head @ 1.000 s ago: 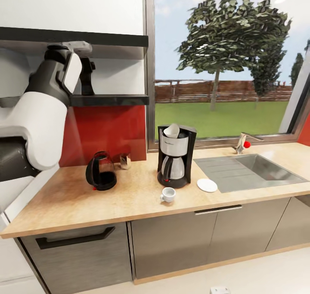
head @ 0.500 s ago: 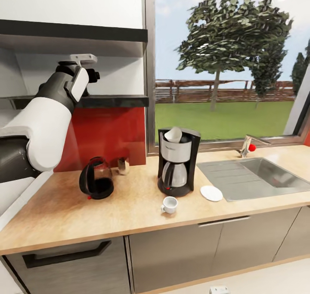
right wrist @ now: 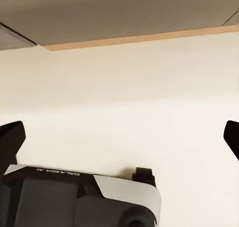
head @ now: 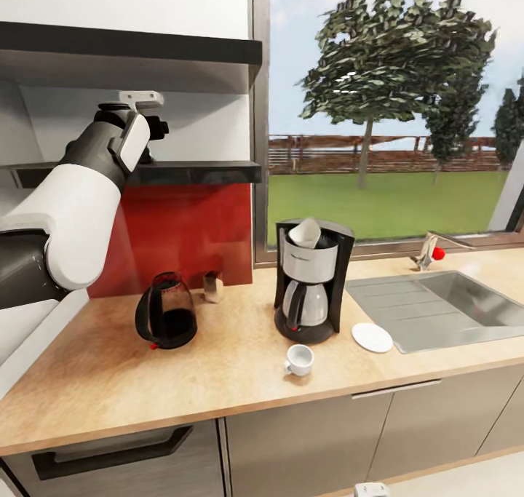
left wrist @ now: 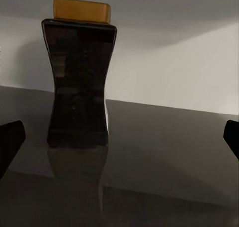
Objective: Set up a coffee station on the kitchen countertop: keep the coffee maker on the countertop, move the bottle of coffee from the kitchen shelf to the counter next to the coffee maker, place a paper coffee filter on top of the coffee maker, put the saucer next to the coffee maker with the coffee cup on the saucer, and place the electric kettle next to the coffee maker.
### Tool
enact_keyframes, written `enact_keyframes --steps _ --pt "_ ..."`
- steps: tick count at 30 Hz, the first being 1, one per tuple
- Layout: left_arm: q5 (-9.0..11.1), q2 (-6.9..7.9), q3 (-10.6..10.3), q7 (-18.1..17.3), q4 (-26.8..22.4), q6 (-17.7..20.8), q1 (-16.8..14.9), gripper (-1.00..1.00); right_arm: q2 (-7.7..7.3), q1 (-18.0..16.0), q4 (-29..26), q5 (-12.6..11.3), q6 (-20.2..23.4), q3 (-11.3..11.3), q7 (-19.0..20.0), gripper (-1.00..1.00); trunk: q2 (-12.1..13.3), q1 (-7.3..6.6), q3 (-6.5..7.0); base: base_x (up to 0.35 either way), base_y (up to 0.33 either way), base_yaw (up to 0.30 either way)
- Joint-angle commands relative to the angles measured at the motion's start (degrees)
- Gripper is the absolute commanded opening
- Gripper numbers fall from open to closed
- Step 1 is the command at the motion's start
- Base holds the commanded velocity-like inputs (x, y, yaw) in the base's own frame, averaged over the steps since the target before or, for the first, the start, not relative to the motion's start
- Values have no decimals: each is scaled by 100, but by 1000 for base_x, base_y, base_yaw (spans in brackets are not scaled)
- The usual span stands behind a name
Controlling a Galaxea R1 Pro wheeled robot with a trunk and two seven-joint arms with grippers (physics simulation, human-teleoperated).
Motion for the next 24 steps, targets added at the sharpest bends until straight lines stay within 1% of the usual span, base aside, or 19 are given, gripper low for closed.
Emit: enact_keyframes --steps 1,2,3,5,6,7,13,19,24 --pt "-14 -6 33 4 -9 23 0 100 -2 -6 11 15 -4 9 16 100 -3 3 -2 75 132 0" --pt "-13 -6 33 4 -11 23 0 100 -2 -6 10 16 -4 9 15 100 -3 3 -2 103 188 0" --pt "-46 27 0 21 -45 -10 33 100 32 27 11 25 29 18 14 100 -3 3 -2 0 0 0" --pt "-54 92 -2 21 -95 -74 97 100 94 93 11 22 37 18 14 100 -3 3 -2 0 0 0" --pt "-54 123 -2 21 -95 -101 129 100 94 125 11 22 37 18 14 100 -3 3 -2 0 0 0" --pt "-54 116 -1 21 -88 -97 161 100 88 158 10 22 36 18 14 100 -3 3 -2 0 0 0" --pt "-54 279 11 21 -86 -256 355 100 87 354 12 19 31 18 14 100 -3 3 -2 0 0 0" --pt "-54 292 22 32 -104 -248 549 100 110 517 28 20 39 18 21 100 -3 3 24 0 0 0" --pt "-54 293 24 38 -217 -223 571 100 272 533 36 18 43 18 27 100 -3 3 70 0 0 0"
